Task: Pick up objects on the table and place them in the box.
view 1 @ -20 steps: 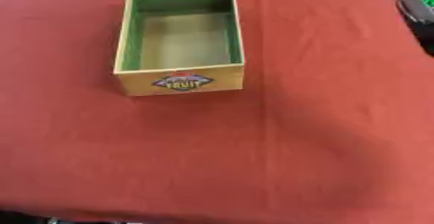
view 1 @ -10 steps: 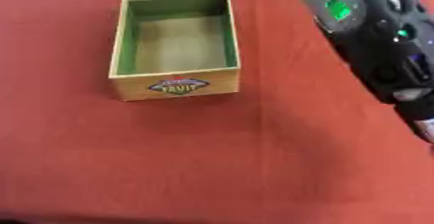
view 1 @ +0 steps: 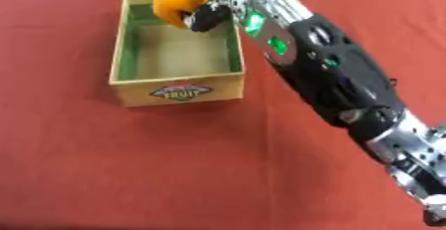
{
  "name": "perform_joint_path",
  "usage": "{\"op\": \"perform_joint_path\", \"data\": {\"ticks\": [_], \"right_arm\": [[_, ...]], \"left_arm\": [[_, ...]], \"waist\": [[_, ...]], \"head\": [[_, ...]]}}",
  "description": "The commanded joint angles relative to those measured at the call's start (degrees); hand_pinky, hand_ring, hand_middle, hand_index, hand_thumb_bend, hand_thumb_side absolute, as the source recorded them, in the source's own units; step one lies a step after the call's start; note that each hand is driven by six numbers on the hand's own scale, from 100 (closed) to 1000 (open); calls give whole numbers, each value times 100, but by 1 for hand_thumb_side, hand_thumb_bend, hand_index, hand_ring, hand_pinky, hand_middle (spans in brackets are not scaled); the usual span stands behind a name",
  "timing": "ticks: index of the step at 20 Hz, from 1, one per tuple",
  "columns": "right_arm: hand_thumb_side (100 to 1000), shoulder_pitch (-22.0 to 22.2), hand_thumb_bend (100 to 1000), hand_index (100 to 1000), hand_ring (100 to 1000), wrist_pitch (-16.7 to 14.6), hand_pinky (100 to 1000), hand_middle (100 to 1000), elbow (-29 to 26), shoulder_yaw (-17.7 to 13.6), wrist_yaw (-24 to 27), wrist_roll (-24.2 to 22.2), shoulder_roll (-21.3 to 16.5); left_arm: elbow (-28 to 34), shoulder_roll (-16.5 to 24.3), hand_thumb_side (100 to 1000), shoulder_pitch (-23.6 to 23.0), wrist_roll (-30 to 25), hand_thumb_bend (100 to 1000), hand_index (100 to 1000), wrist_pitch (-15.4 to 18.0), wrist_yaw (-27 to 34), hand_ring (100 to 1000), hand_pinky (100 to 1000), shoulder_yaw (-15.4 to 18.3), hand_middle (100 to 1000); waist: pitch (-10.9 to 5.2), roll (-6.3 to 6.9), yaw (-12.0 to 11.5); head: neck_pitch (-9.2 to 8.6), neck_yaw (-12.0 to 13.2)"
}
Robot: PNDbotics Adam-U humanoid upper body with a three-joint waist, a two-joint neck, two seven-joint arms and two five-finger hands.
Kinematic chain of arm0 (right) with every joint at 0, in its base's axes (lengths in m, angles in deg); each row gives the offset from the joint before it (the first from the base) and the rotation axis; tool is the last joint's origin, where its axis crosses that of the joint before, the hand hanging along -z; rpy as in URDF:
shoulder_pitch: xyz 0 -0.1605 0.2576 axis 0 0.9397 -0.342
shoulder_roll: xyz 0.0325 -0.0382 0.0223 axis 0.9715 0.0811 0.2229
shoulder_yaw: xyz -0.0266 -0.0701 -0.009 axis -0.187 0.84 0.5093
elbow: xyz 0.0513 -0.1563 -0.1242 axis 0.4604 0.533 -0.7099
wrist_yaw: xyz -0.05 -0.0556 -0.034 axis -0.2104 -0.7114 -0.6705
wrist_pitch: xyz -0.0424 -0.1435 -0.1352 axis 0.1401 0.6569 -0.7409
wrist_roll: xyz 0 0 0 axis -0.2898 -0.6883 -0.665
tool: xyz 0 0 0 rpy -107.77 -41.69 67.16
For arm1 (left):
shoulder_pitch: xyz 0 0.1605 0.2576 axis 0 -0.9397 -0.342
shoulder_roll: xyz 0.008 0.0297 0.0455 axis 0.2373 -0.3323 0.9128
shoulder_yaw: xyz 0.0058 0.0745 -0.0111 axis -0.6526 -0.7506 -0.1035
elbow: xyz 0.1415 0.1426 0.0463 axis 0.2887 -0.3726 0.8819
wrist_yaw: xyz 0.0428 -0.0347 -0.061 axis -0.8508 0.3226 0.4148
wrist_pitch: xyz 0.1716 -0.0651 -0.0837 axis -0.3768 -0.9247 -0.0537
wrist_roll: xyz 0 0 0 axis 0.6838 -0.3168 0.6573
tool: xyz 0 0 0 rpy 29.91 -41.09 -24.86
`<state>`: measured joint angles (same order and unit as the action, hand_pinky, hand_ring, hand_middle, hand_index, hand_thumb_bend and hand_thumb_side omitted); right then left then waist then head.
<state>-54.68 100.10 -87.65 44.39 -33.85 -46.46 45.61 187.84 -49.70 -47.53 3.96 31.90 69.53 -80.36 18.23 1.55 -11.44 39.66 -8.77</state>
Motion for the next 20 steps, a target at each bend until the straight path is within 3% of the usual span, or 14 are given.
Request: {"op": "perform_joint_path", "data": {"ticks": [1, 8, 10, 13, 18, 20], "right_arm": [[210, -179, 100, 679, 732, -154, 727, 489, 233, -83, -160, 23, 98], [173, -231, 100, 816, 832, -542, 785, 685, 854, -213, -601, -368, 302], [127, -247, 100, 902, 866, -677, 816, 747, 937, -265, -693, -509, 347], [260, -274, 100, 1000, 898, -857, 845, 797, 967, -323, -800, -691, 381], [442, -333, 100, 1000, 918, -1033, 866, 852, 907, -373, -927, -904, 374], [509, -358, 186, 1000, 924, -1066, 870, 863, 896, -393, -1037, -947, 375]], "left_arm": [[108, 61, 904, 74, -15, 125, 825, 16, 36, 604, 599, -10, 690], [108, 55, 903, 77, -4, 125, 825, 20, 53, 604, 599, -10, 690], [108, 53, 903, 79, -6, 124, 825, 21, 56, 604, 598, -12, 690], [108, 54, 903, 72, -7, 122, 825, 18, 60, 604, 598, -12, 690], [108, 58, 902, 71, -7, 122, 825, 17, 60, 604, 599, -10, 690], [108, 58, 902, 74, -8, 122, 825, 18, 59, 604, 599, -12, 690]], "waist": [[-101, 8, -25], [-85, -2, -49], [-79, -2, -49], [-72, 2, -46], [-75, 3, -34], [-80, 2, -31]], "head": [[-53, -30], [-49, -63], [-45, -64], [-36, -65], [-28, -55], [-26, -58]]}}
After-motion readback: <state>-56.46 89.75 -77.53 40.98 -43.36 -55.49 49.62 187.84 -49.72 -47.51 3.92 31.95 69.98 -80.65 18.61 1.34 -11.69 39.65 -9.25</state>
